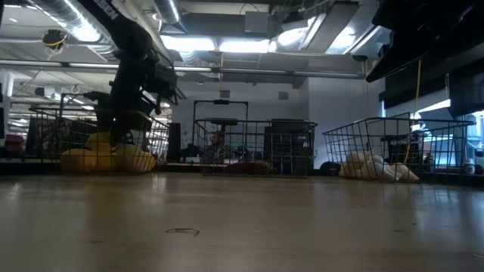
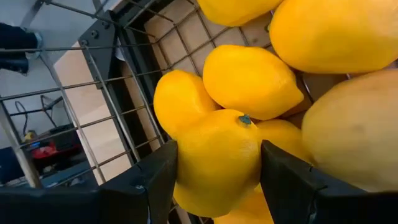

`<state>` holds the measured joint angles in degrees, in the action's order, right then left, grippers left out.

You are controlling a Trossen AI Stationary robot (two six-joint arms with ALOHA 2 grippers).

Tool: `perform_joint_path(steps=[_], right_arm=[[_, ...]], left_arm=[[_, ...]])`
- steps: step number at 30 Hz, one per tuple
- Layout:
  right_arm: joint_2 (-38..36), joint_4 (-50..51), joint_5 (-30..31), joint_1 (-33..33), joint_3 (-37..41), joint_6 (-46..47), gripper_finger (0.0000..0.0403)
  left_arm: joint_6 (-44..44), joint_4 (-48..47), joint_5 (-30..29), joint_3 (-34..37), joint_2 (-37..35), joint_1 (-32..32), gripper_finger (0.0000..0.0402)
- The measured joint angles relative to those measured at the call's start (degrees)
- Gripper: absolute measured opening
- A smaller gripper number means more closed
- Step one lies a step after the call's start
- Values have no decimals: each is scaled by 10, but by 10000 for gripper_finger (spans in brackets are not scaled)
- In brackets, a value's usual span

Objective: Sort produce into baskets
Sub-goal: Put the yellow lemon into the left gold wire basket, then put the white garlic into the right gold wire basket

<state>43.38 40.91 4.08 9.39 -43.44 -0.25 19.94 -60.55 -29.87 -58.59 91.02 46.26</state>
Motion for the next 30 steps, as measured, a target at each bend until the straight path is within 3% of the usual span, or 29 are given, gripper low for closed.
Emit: perform_joint_path(steps=[5,15,30], right_arm=[[0,0,0,0,0,0,124],[0,0,0,0,0,0,124],[0,-1,0,0,0,0,124]], left_arm=[[-9,-1,-5,0,6,-1,205],[-3,-10,-25,0,5,-5,289],[-3,-21,22,0,-74,-21,294]])
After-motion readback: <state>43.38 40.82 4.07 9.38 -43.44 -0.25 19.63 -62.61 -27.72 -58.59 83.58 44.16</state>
